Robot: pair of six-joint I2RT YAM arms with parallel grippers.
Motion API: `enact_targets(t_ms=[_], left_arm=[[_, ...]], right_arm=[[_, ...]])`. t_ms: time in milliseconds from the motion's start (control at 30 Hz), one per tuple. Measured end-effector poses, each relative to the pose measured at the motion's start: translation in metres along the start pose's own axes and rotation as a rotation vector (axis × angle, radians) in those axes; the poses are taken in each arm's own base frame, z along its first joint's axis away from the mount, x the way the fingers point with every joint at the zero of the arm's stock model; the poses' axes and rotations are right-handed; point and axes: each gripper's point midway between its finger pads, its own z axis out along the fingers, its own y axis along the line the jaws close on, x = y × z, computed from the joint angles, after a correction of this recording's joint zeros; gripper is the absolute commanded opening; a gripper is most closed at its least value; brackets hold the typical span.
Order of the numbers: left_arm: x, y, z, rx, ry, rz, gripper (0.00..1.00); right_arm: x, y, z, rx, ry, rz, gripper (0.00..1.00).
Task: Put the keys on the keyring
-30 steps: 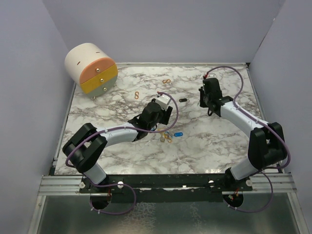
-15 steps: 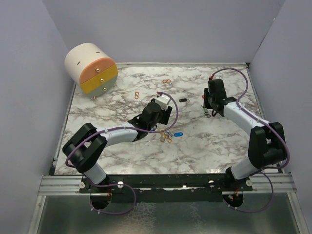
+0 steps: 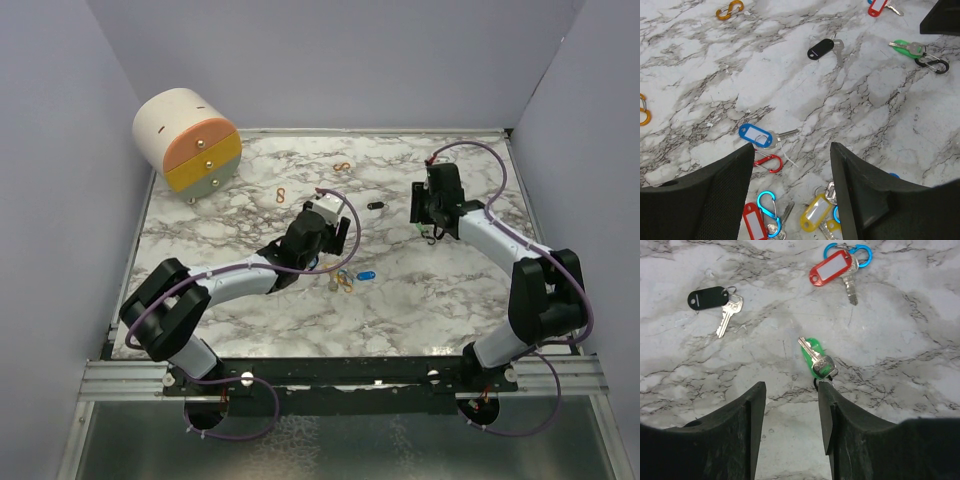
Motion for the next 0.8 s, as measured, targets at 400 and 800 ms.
enact_targets(t_ms=[400,800], left_arm=[[-0.005,0.006,-0.008,-0.021,0.007,-0.075,0.98],[-0.007,0.017,-0.024,-0.057,0.008,-0.152,0.99]], right_arm=[[0.013,0.054,0.026,-0.164,0.028,-0.007,0.47],[-0.010,0.084,0.069,-0.217,0.002,0.114,0.44]])
